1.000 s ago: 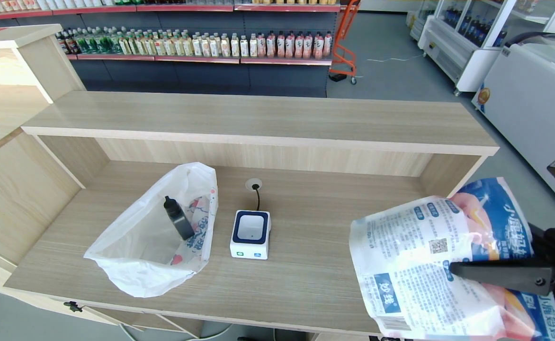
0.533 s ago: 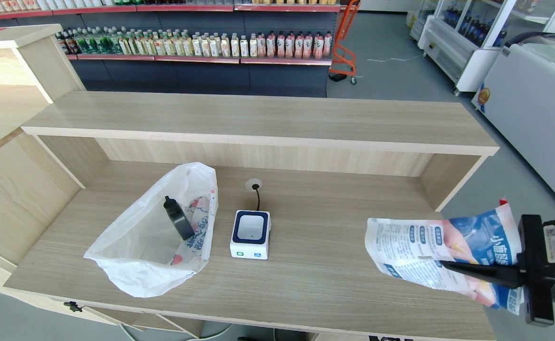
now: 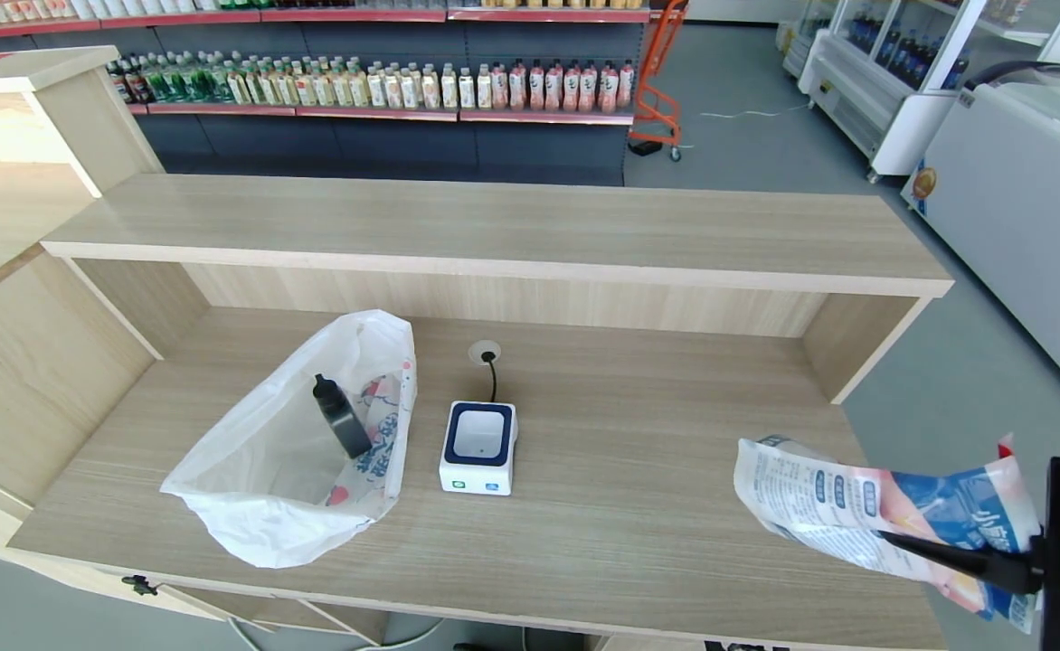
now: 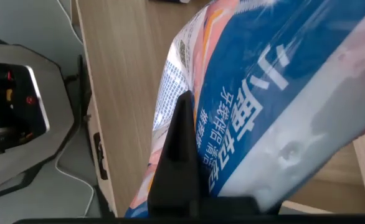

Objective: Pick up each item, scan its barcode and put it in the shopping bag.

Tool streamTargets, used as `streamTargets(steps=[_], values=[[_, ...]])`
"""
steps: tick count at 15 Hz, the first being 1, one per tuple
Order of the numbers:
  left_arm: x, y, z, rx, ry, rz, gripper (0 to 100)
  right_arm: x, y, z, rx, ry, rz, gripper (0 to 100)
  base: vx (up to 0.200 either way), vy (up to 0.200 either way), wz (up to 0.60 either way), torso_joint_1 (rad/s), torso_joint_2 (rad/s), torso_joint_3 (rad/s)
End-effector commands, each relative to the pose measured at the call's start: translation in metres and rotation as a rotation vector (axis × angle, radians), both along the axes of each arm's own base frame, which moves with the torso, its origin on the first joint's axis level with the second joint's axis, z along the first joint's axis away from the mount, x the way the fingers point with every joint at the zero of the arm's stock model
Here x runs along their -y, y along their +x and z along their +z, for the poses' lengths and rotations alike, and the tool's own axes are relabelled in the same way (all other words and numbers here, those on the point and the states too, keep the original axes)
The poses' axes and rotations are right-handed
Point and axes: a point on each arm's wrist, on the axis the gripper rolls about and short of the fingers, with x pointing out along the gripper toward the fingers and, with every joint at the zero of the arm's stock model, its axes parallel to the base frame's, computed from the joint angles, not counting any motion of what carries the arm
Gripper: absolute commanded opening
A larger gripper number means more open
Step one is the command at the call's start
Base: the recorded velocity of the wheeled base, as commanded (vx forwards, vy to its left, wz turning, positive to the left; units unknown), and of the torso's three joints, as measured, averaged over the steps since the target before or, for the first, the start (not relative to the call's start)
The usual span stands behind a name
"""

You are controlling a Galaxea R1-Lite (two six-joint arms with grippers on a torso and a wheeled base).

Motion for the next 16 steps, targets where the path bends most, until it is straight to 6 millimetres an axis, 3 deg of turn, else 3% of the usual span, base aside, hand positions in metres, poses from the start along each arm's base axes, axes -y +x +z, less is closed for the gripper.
streamTargets(steps=[1,6,12,16], values=[[0.000,0.000,0.000,0.000,0.000,0.000,100,0.002,-0.017,0.005,0.060,0.015,0.012,0,0.000,0.000,0.00,0.000,0.00,0.000],[0.000,0.000,0.000,0.000,-0.002,0.000,100,0.004,-0.028,0.006,0.070,0.047,0.002,0,0.000,0.000,0.00,0.000,0.00,0.000],[0.000,0.000,0.000,0.001,-0.006,0.000,100,0.005,-0.030,0.014,-0.056,0.235,-0.079,0,0.000,0.200,0.00,0.002,0.00,0.004],[0.000,0.000,0.000,0.000,-0.002,0.000,100,0.015,-0.027,0.006,-0.107,0.269,-0.203,0,0.000,0.200,0.00,0.001,0.00,0.002]])
